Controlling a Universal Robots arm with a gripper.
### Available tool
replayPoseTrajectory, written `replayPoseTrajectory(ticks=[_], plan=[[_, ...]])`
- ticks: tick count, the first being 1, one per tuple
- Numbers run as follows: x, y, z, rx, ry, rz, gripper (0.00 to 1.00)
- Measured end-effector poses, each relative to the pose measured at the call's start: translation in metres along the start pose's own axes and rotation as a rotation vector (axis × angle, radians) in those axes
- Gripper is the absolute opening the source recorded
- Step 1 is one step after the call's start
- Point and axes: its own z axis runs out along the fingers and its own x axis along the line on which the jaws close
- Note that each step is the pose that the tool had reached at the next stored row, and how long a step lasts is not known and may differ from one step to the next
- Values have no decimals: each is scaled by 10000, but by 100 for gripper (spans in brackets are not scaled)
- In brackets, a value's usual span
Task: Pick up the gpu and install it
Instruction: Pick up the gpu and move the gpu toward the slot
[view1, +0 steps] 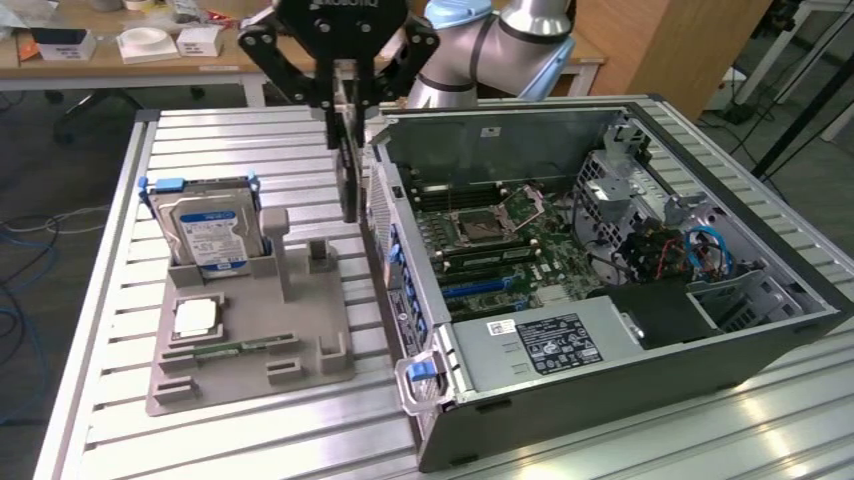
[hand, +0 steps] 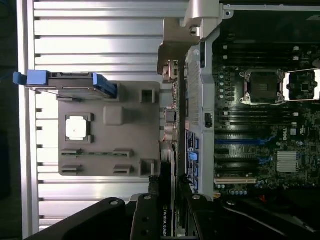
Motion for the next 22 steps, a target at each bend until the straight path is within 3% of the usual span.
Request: replayPoseTrajectory(ticks=[22], plan=[[-1000,30,3,1,5,0,26]])
